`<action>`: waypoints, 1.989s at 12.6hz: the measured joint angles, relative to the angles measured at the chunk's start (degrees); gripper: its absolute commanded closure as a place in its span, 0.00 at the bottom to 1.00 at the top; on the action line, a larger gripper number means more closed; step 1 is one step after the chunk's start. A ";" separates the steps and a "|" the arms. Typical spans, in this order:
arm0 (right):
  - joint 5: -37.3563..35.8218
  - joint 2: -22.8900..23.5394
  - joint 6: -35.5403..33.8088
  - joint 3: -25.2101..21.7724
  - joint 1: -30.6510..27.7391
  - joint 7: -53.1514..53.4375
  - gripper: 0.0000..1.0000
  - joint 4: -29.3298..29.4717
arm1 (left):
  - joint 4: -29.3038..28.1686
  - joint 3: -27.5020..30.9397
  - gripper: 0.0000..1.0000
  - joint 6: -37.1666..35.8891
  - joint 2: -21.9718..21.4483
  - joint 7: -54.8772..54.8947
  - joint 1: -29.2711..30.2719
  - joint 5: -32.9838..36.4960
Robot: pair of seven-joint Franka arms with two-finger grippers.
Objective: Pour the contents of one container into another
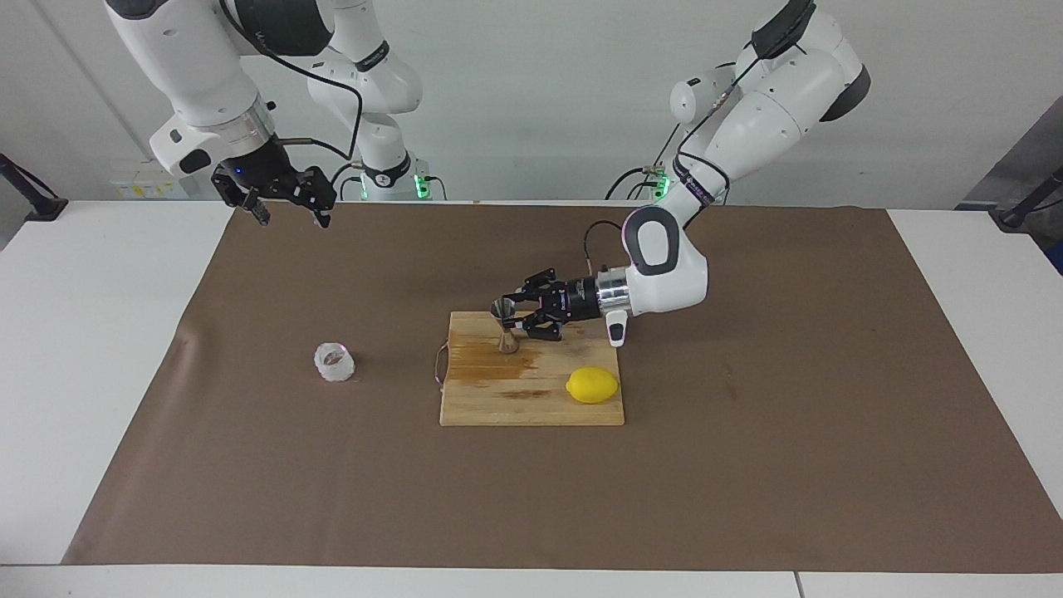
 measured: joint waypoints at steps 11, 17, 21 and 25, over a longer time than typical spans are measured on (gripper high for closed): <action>0.00 0.00 -0.03 0.00 0.00 0.00 0.00 0.00 | -0.09 -0.01 0.00 0.12 -0.37 2.24 -0.04 0.00; 0.00 0.00 -0.23 0.00 -0.09 -0.25 0.00 -0.02 | 2.47 -0.14 0.00 -2.90 -1.00 2.26 -0.01 -0.03; 0.00 -0.13 1.96 -0.06 -2.60 -20.06 0.00 -1.91 | 2.69 0.03 0.00 -13.97 -2.73 2.00 1.15 -0.04; 1.27 -0.63 7.74 -0.11 -6.43 -48.39 0.00 -6.53 | 2.63 0.13 0.00 -25.92 -7.93 -0.15 5.71 4.49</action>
